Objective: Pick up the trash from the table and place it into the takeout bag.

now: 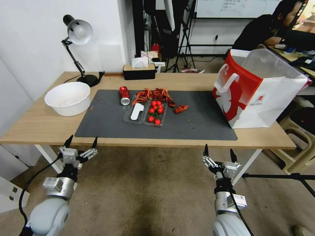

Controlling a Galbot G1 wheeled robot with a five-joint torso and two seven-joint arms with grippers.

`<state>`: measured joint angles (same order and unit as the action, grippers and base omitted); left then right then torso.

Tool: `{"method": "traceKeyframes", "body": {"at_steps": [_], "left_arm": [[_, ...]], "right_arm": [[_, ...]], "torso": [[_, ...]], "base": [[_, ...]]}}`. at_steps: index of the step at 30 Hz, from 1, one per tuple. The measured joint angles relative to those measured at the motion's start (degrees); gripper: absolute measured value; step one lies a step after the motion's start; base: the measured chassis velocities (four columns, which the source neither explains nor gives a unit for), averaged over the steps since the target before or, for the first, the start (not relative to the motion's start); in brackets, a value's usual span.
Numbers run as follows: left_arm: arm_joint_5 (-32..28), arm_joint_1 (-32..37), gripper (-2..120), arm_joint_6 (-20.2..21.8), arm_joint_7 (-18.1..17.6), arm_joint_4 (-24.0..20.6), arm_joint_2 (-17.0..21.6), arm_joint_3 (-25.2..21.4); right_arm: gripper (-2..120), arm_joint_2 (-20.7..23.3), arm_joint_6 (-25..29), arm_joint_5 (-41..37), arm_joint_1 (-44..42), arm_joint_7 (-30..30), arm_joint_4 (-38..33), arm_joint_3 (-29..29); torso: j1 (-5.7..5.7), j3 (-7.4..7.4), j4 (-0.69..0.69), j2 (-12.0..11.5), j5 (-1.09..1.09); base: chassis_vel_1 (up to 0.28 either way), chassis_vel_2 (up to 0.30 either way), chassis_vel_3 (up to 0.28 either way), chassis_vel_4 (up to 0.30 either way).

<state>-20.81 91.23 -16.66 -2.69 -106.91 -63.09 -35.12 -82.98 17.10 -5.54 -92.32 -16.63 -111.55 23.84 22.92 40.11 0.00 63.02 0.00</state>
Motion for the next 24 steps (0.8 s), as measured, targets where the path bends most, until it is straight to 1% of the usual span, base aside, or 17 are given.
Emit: {"method": "traceKeyframes", "body": {"at_steps": [6,16,19,24], "left_arm": [[0.2,0.1,100,-0.5,0.1,0.4,-0.4,0.5],[0.2,-1.1,100,0.0,0.2,-0.1,0.0,1.0],[0.2,-3.0,100,2.0,0.1,-0.9,0.2,2.1],[0.1,-6.1,100,3.9,0.0,-1.1,0.7,4.1]], "right_arm": [[100,0.0,0.0,0.0,0.1,0.0,0.1,0.0],[100,0.0,0.2,0.0,0.0,0.0,0.1,-0.1],[100,0.0,0.2,0.0,0.0,0.0,0.1,0.0],[100,0.0,0.2,0.0,0.1,0.0,0.1,0.0]], "torso": [[0.0,0.0,0.0,0.0,0.0],[0.0,0.0,0.0,0.0,0.0],[0.0,0.0,0.0,0.0,0.0],[0.0,0.0,0.01,0.0,0.0]], "base": [[0.0,0.0,0.0,0.0],[0.0,0.0,0.0,0.0],[0.0,0.0,0.0,0.0],[0.0,0.0,0.0,0.0]]}}
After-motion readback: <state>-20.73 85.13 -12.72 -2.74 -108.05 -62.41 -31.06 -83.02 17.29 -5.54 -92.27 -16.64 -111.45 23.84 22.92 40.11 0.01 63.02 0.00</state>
